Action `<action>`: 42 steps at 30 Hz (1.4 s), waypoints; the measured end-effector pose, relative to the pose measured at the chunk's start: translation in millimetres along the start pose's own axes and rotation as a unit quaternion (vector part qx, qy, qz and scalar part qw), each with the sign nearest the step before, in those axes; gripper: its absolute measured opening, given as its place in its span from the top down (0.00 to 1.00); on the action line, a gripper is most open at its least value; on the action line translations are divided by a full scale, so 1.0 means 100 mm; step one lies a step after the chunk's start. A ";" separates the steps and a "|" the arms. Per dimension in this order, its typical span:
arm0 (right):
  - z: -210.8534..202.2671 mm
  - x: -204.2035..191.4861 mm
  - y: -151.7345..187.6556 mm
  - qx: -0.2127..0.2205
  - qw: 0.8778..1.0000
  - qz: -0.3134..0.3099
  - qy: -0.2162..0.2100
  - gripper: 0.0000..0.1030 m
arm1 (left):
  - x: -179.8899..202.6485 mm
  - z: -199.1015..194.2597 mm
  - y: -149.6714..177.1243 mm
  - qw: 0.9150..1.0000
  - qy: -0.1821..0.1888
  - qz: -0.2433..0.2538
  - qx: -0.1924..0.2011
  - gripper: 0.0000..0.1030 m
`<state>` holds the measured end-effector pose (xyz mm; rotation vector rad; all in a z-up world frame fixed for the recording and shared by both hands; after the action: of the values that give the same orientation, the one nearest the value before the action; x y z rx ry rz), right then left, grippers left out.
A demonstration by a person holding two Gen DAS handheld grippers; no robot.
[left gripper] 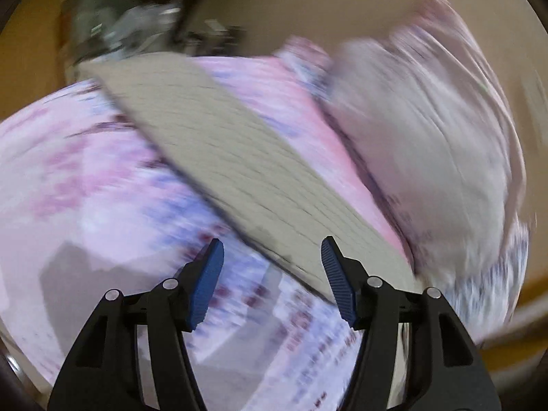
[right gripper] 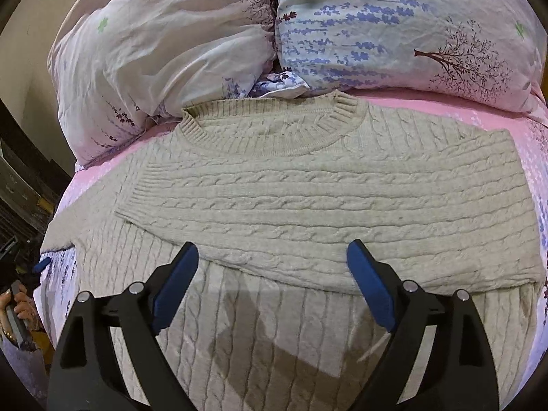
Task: Fold small clothes
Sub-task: 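Fold the held sleeve across the sweater body with the left tool, release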
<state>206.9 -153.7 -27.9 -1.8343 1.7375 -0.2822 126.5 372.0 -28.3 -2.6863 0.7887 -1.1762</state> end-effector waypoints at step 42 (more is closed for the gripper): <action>-0.61 0.28 -0.12 0.082 0.996 -0.016 -0.014 0.33 | 2.36 0.58 2.36 0.879 0.147 0.435 -0.129 0.27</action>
<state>187.5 -197.3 20.9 -1.7402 1.6177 -0.3969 202.5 45.4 16.9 -1.8554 2.0240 -1.2509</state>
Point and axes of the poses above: each gripper's, at about its wrist camera, not at the fingertips, and z roughly the way its jaws point, x to its right, y to its underside, the point moved 4 cm from there along z, roughly the way its jaws point, and after that the axes turned 3 degrees about -z, right-handed, at the moved point
